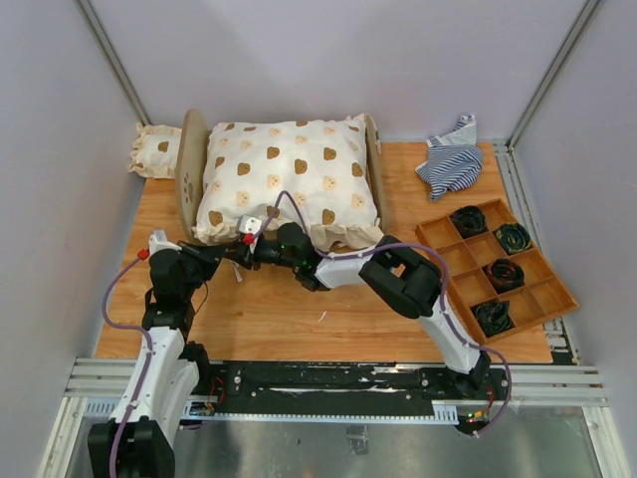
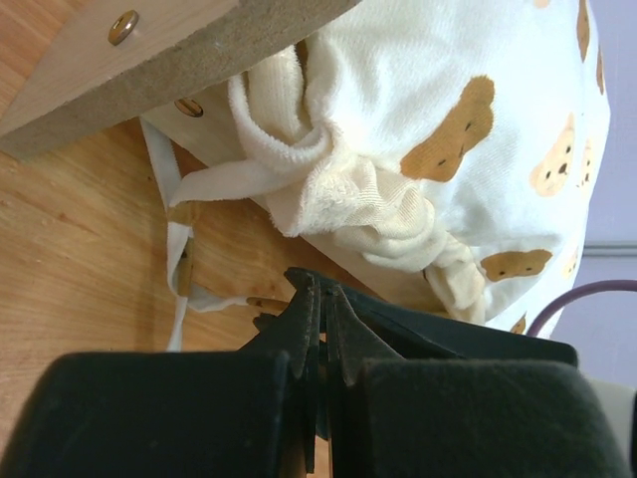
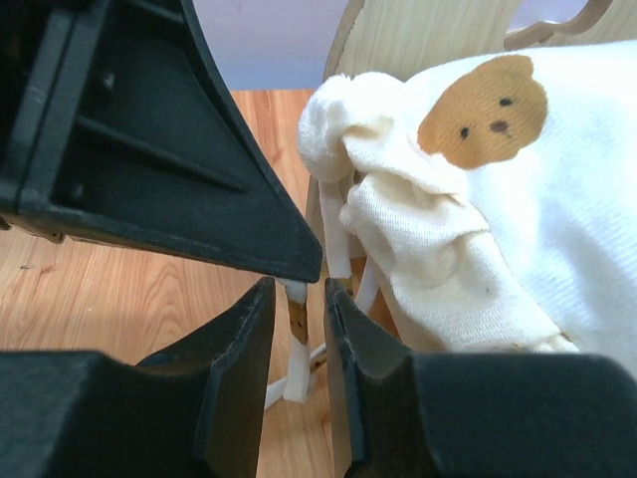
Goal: Set up the pet bed
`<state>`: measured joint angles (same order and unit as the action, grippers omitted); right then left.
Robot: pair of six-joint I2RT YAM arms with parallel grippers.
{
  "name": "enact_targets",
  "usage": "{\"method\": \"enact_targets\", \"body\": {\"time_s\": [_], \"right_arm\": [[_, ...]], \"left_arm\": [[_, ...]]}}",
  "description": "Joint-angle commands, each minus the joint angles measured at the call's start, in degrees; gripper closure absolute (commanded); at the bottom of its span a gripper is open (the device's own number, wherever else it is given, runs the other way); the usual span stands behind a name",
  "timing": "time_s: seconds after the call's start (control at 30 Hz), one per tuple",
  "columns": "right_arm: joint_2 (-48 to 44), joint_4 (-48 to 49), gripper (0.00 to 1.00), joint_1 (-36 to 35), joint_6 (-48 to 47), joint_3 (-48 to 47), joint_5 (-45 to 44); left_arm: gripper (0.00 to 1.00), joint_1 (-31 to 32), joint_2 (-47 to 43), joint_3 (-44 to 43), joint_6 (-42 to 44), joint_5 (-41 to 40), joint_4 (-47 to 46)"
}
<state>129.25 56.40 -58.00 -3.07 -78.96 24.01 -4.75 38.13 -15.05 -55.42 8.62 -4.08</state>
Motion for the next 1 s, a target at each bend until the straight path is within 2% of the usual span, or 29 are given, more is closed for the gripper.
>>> {"method": "enact_targets", "body": {"time_s": [0.0, 0.1, 0.13, 0.2, 0.23, 0.27, 0.33, 0.4, 0.43, 0.53, 0.8, 0.97], "right_arm": [[2.25, 3.28, 0.73, 0.12, 0.44, -0.95, -0.29], [3.47, 4.32, 0.73, 0.16, 0.74, -0.67, -0.13], [3.76, 5.09, 0.76, 0.16, 0.78, -0.36, 0.01], [3.82, 5.99, 0.87, 0.11, 0.80, 0.05, 0.34], [3.67, 6.19, 0.96, 0.16, 0.71, 0.31, 0.41], [3.26, 7.03, 0.99, 0.13, 0.51, 1.01, 0.08], [1.97, 10.21, 1.00, 0.21, 0.42, 3.66, -1.39], [0.31, 11.87, 1.00, 0.36, 0.41, 6.06, -2.58], [-0.47, 10.32, 1.00, 0.50, 0.06, 6.08, -2.53], [-1.70, 0.19, 1.00, 0.55, -2.26, 3.33, -2.62], [-2.08, -8.62, 1.00, 0.34, -1.82, 0.84, -3.96], [-2.43, -10.26, 1.00, 0.34, -2.37, 0.37, -3.86]], "left_arm": [[1.00, -0.26, -1.77, 0.54, -1.61, -0.97, 0.56], [1.00, -0.34, -2.05, 0.44, -1.96, -1.28, 0.86], [1.00, -0.32, -2.07, 0.39, -2.05, -1.24, 0.87], [1.00, -0.34, -2.14, 0.36, -2.08, -1.40, 1.06], [1.00, -0.34, -2.22, 0.29, -2.12, -1.77, 1.34], [1.00, -0.39, -2.37, 0.16, -1.97, -2.31, 1.61], [1.00, -0.86, -2.53, -0.26, -0.11, -4.03, 2.05], [1.00, -1.04, -1.78, -2.25, 3.68, -9.16, 4.17], [0.95, -1.02, -1.23, -3.54, 5.77, -12.21, 5.78], [0.69, -1.01, 0.50, -5.93, 11.41, -16.75, 7.47], [0.67, -1.04, 0.27, 2.16, 15.78, -12.99, -7.59], [0.62, -1.04, 4.79, 1.91, 16.83, -12.84, -11.24]]}}
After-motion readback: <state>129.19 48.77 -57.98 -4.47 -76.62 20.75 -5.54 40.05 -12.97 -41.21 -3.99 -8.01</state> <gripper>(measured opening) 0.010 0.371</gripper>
